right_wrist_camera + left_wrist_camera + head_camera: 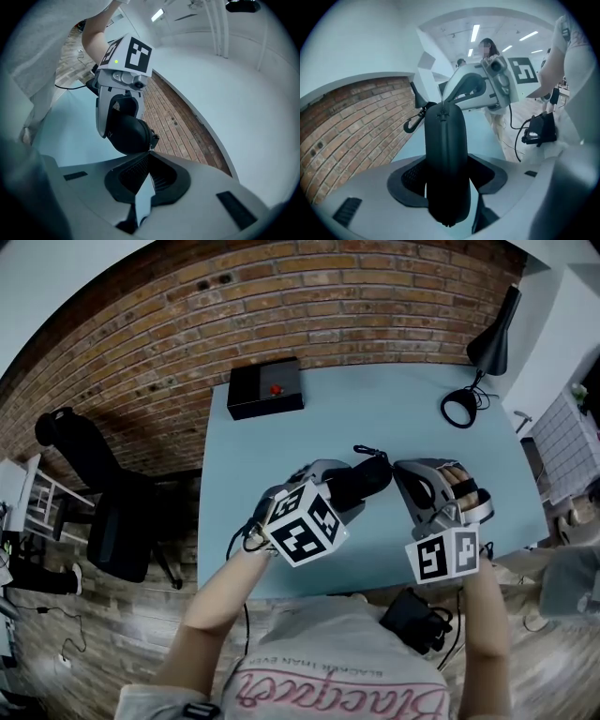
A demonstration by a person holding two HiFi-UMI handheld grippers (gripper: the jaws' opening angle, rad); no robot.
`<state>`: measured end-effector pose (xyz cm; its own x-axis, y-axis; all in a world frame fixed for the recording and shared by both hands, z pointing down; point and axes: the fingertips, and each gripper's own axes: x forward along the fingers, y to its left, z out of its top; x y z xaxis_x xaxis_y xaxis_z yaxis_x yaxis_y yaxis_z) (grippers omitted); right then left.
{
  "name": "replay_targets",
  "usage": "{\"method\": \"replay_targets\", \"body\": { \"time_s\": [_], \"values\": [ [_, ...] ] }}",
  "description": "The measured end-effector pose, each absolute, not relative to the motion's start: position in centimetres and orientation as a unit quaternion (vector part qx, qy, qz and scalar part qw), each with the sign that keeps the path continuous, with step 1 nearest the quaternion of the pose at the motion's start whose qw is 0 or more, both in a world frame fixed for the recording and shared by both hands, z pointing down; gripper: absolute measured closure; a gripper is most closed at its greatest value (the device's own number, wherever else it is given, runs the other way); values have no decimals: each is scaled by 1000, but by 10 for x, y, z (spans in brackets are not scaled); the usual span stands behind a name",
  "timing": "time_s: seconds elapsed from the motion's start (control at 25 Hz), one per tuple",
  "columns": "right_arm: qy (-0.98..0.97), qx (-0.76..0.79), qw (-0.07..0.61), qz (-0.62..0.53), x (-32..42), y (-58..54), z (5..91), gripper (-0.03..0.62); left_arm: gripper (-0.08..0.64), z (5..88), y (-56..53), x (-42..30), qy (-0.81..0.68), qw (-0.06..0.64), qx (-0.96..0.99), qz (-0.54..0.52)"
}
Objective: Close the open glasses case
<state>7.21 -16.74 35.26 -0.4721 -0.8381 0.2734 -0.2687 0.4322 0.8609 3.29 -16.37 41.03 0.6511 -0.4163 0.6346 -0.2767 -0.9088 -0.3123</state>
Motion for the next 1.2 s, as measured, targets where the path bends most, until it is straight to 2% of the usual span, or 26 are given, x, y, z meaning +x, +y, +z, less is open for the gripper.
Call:
{"method": "replay_targets", "body": {
  "time_s": [0.16,0.56,0.88,1.2],
  "values": [
    [-761,368,365,-390,78,-169,354,575,304,400,-160,32,203,122,-909,-344],
    [-704,336,376,-501,64,-158,350,575,322,412,-156,22,207,95,-867,-442],
    [-604,260,448,-605,50,-151,358,575,322,433,-155,20,201,66,-853,-477],
    [-544,223,475,-655,35,-151,361,574,322,443,-157,15,212,42,-844,-490]
  ]
}}
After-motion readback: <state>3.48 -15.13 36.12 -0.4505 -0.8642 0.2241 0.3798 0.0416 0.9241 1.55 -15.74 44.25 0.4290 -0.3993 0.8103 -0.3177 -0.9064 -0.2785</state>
